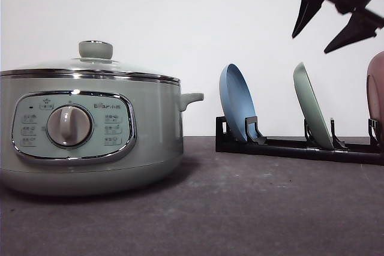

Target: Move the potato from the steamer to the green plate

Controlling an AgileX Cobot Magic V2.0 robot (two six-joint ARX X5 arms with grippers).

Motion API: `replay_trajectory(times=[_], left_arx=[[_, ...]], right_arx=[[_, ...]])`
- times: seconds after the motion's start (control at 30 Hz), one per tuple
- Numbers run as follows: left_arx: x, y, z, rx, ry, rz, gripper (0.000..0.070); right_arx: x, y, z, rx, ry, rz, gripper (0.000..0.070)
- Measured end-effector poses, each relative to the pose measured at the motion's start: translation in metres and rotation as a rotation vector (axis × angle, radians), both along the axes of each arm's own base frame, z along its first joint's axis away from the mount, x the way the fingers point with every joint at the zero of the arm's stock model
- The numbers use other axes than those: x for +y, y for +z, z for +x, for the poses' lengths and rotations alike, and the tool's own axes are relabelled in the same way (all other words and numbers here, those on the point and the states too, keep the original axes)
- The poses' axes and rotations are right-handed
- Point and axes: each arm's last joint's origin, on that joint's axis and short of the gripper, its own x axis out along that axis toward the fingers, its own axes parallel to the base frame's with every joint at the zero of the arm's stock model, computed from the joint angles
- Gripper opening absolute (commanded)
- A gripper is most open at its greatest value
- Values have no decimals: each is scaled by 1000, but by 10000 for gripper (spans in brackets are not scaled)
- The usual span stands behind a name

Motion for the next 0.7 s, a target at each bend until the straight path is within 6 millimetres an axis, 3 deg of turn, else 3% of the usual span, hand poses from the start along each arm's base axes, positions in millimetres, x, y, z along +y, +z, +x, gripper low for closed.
replay_trajectory(times=[0.33,0.53,0.7], left_arx=[[0,-1,0,9,0,0,556],[0,-1,0,10,0,0,556],[0,-1,-1,17,0,1,556]], right_arx=[[4,-34,28,37,-17,12,473],[8,-48,36,62,-15,16,344],[9,-49,37,58,-17,15,198]])
